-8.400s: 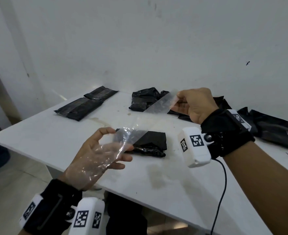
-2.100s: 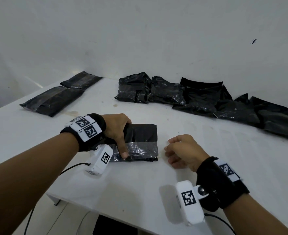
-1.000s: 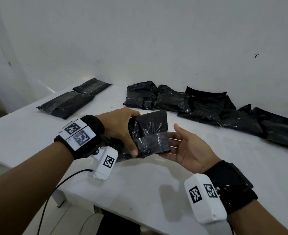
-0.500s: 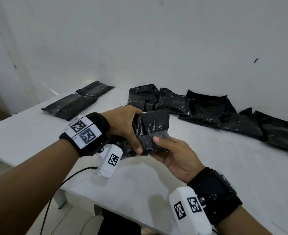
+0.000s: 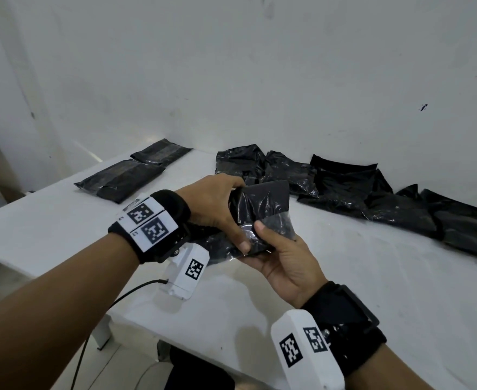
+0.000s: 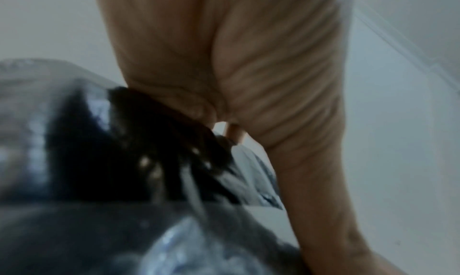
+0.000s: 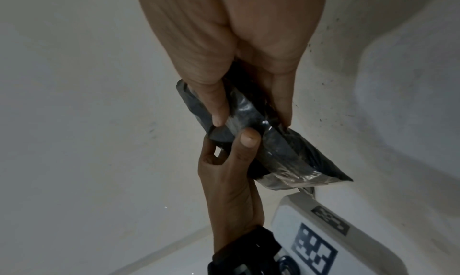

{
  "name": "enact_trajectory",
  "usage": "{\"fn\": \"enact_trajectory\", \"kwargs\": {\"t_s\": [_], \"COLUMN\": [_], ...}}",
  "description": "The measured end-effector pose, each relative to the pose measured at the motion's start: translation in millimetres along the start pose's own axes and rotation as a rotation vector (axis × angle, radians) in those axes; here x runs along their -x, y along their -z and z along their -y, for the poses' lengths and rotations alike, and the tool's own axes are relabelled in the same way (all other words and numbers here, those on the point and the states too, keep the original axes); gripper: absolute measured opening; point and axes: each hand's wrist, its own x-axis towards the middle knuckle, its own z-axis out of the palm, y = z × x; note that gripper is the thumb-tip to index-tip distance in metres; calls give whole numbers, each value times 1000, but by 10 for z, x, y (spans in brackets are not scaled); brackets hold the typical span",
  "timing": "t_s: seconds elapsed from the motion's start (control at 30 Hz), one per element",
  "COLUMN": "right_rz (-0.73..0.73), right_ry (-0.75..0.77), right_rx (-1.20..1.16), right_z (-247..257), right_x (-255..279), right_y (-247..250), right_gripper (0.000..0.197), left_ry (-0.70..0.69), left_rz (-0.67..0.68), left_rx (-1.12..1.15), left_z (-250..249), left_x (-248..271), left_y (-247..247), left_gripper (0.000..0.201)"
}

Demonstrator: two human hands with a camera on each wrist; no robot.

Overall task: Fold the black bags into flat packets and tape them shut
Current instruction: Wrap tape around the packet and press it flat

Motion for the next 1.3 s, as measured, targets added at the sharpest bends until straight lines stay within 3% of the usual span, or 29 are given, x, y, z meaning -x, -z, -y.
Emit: {"fn": "enact_trajectory", "kwargs": {"t_s": [0.13,0.23,0.3,0.4,0.47,0.53,0.63,0.73,0.93,1.0,1.17,1.3], "right_rz": [-44,-90,-121,-146,-127,-98,-65,-66,-66,-61,-42,-16], "right_ry": [10,3,1,10,25,48,79,78,61,60,50,50], "right_rx": [-1,-44,-84,-176,-243,-320,-408,-432,-472,-479,-507,-511], "right_z": [25,59,87,133,170,204,228,230,219,208,188,187], "right_x": [-11,-48,-82,-131,-157,-174,-183,-171,-143,-127,-89,-72], "right_y": [9,54,91,132,146,143,104,73,86,83,68,53], "right_gripper": [45,45,53,60,61,61,55,53,27,23,33,37], "left_ry": [-22,-27,-12,45,131,252,455,556,593,582,568,581], "left_rz": [-49,-218,-400,-673,-744,-650,-324,-87,176,167,-208,-254], "left_rx": [7,44,99,199,277,346,442,593,1363,1608,1836,1886], "left_z": [10,81,208,447,531,558,440,345,285,237,164,147], "left_x": [52,169,263,403,510,616,735,720,514,465,317,287], "left_y": [18,96,140,110,49,-22,-110,-186,-302,-347,-456,-505], "left_gripper": [107,102,82,35,13,30,61,80,87,77,19,14]}}
